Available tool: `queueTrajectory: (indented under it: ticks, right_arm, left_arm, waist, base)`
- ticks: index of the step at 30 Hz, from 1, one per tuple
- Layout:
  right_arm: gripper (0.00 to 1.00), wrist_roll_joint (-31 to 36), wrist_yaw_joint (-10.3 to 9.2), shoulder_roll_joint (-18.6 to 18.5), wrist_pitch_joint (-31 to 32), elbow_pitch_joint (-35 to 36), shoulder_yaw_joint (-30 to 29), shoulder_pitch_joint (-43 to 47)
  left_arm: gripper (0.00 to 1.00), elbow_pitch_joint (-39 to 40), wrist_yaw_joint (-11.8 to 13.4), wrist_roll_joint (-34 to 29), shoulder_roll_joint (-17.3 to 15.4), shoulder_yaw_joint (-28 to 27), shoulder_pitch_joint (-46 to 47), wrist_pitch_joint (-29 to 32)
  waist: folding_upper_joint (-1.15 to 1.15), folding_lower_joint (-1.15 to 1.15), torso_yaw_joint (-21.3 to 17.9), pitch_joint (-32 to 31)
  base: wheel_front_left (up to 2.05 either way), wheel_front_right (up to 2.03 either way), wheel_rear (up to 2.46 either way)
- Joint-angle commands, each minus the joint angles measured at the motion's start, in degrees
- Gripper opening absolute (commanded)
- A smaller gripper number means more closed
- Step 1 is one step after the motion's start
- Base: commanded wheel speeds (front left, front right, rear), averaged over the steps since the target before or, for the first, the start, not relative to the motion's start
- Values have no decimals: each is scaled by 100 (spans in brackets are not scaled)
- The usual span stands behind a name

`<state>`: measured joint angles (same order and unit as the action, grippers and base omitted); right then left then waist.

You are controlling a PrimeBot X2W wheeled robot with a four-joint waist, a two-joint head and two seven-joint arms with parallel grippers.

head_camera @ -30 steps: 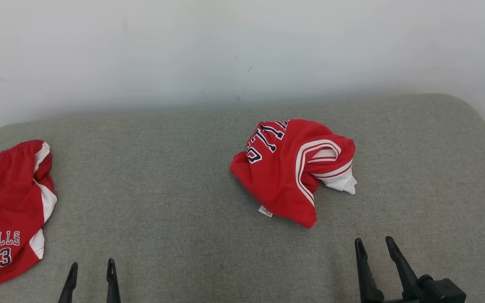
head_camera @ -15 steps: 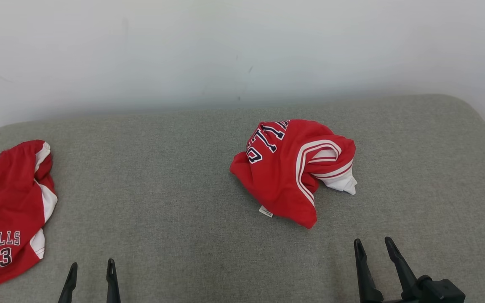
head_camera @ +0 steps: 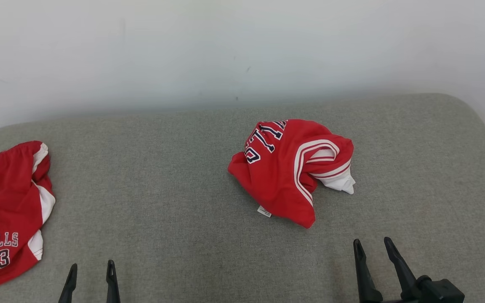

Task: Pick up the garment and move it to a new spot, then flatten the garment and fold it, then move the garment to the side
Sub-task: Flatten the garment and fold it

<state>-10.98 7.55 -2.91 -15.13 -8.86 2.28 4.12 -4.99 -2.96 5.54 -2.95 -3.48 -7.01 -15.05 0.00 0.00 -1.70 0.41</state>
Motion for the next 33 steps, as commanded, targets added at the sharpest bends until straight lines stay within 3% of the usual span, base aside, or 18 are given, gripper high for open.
queueTrajectory:
  ticks: [1, 21, 33]
  right_arm:
    - [100, -17, -12, 6, -3, 0, -5, 55]
    - [100, 41, -12, 6, -3, -93, -19, -172]
    - [100, 379, -13, -81, -4, -1320, 4, -1720]
  left_arm:
    - [100, 24, 17, -25, 11, 4, -64, -20]
    - [100, -13, 33, 67, 11, 68, 37, -20]
    - [100, -25, 62, 188, 11, 429, 430, -20]
  waist:
    - [0, 0, 2, 0]
    - [0, 0, 162, 64]
    - [0, 0, 585, 720]
  base:
    - [0, 0, 0]
    - [0, 0, 0]
    - [0, 0, 0]
